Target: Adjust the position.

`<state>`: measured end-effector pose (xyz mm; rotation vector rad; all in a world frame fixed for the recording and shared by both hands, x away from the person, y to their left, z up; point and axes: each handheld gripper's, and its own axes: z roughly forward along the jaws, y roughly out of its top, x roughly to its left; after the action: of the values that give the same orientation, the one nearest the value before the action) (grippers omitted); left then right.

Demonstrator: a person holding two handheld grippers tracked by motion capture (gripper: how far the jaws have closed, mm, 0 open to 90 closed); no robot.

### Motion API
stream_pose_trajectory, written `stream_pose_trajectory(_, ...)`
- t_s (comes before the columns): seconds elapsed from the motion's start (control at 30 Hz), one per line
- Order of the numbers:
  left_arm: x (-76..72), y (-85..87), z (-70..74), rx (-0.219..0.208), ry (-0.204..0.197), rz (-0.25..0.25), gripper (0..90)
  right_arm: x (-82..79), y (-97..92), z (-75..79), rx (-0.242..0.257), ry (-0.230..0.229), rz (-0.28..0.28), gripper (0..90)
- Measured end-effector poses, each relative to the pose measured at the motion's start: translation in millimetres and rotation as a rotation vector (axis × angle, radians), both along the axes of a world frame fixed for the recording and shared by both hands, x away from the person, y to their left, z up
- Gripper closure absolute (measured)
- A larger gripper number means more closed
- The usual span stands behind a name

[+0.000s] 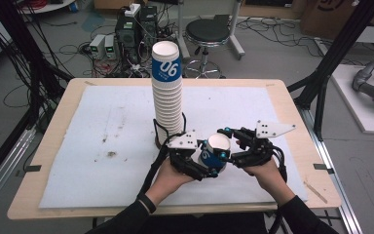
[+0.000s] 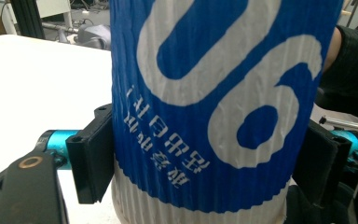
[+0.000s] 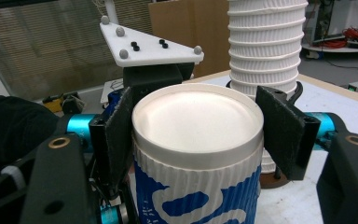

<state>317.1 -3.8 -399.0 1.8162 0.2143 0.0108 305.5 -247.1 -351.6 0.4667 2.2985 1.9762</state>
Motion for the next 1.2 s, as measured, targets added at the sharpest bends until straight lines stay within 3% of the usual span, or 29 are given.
stream_pose_trajectory(0.17, -0.3, 1.3, 1.3, 0.001, -0.009, -0.003, 20.3, 0.8, -0.5, 1.0, -0.001, 0.009, 0.005, 30.2)
stream_pose_trajectory(0.27, -0.5, 2.9, 2.7, 0.004, -0.017, 0.0, 20.4, 2.6, -2.2, 2.7, 0.004, 0.037, 0.014, 20.7)
stream_pose_trajectory(0.47, -0.1, 5.5, 5.3, 0.035, -0.03, -0.001, 20.7, 5.1, -8.2, 6.3, -0.027, 0.061, 0.036, 20.3)
stream_pose_trajectory(0.6, -0.4, 5.2, 7.3, 0.09, -0.05, -0.001, 21.1, 4.8, -7.4, 8.9, -0.088, 0.062, 0.05, 19.7)
stream_pose_trajectory(0.77, -0.1, 3.5, 10.6, 0.182, -0.063, -0.008, 21.5, 4.5, -3.7, 8.3, -0.124, 0.059, 0.058, 19.7)
stream_pose_trajectory(0.93, -0.4, 3.2, 14.0, 0.226, -0.075, -0.01, 21.7, 5.5, -1.4, 4.8, -0.163, 0.069, 0.056, 19.7)
stream_pose_trajectory(1.03, -0.2, 3.1, 14.0, 0.227, -0.072, -0.012, 21.8, 4.9, 2.3, 3.1, -0.182, 0.061, 0.058, 20.0)
stream_pose_trajectory(1.1, -0.8, 3.2, 14.4, 0.224, -0.076, -0.016, 21.7, 4.8, 4.0, 2.0, -0.199, 0.052, 0.059, 29.1)
stream_pose_trajectory(1.13, -1.1, 3.5, 14.7, 0.222, -0.079, -0.016, 21.0, 4.4, 3.9, 1.7, -0.203, 0.044, 0.064, 28.9)
stream_pose_trajectory(1.2, -1.4, 4.2, 15.6, 0.202, -0.084, -0.011, 18.0, 4.8, 1.5, 3.0, -0.184, 0.04, 0.068, 29.2)
